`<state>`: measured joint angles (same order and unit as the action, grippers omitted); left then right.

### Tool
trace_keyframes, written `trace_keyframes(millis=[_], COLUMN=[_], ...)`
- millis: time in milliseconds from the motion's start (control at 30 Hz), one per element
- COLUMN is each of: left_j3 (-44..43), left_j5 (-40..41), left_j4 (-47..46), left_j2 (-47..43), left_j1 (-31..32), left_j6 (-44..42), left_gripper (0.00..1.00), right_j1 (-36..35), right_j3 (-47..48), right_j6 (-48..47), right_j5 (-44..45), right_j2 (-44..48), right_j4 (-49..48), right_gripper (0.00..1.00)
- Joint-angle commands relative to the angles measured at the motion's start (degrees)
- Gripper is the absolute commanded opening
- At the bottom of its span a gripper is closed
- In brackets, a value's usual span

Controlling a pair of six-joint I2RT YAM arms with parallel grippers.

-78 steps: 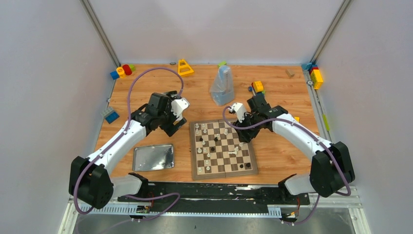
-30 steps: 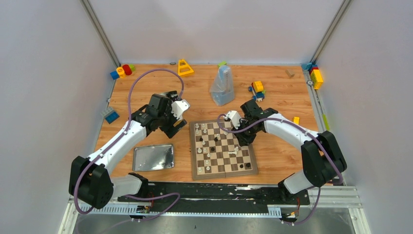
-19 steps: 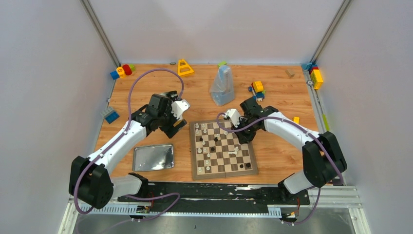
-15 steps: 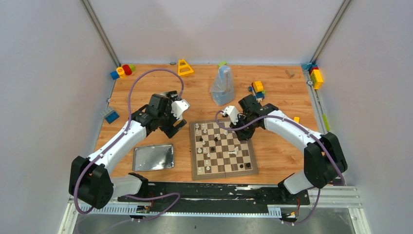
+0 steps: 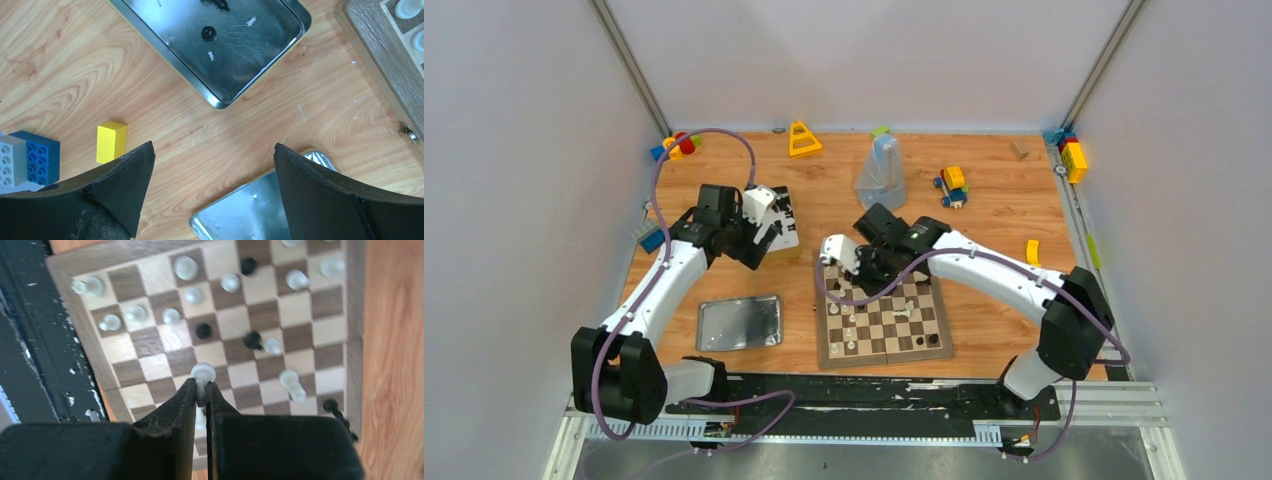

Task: Set up the chess pieces on the board
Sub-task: Place the chess piece on the chessboard.

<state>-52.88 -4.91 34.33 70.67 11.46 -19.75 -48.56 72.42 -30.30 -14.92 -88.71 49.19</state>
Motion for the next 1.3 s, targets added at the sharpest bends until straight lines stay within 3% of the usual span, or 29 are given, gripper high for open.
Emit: trace_keyframes(millis=[0, 233, 533, 1067, 1267], left_j3=[-2.4, -2.5, -2.2, -2.1, -2.1], left_j5=[-2.7, -3.4, -4.4, -5.1, -5.1], left_j4=[0.2, 0.4, 0.4, 0.6, 0.7], left_j2=[-1.2, -1.1, -1.5, -1.7, -1.6], left_j1=[-2.0, -3.1, -3.1, -3.1, -3.1], left_j6=[2.0, 2.0, 1.4, 1.1, 1.0], left_gripper=[0.96, 0.96, 0.96, 0.96, 0.96], right_j1=[-7.0, -13.3, -16.0, -17.9, -18.1], right_j3=[4.4, 8.9, 11.9, 10.9, 10.6], right_j6=[-2.1, -2.8, -3.0, -2.8, -2.7], right_j5=[-0.2, -0.8, -0.7, -0.9, -0.3], right_j2=[-4.4, -12.2, -17.7, -20.2, -20.7], right_j4=[0.8, 0.1, -1.1, -1.6, -1.7], right_gripper=[0.00, 0.00, 0.00, 0.00, 0.07])
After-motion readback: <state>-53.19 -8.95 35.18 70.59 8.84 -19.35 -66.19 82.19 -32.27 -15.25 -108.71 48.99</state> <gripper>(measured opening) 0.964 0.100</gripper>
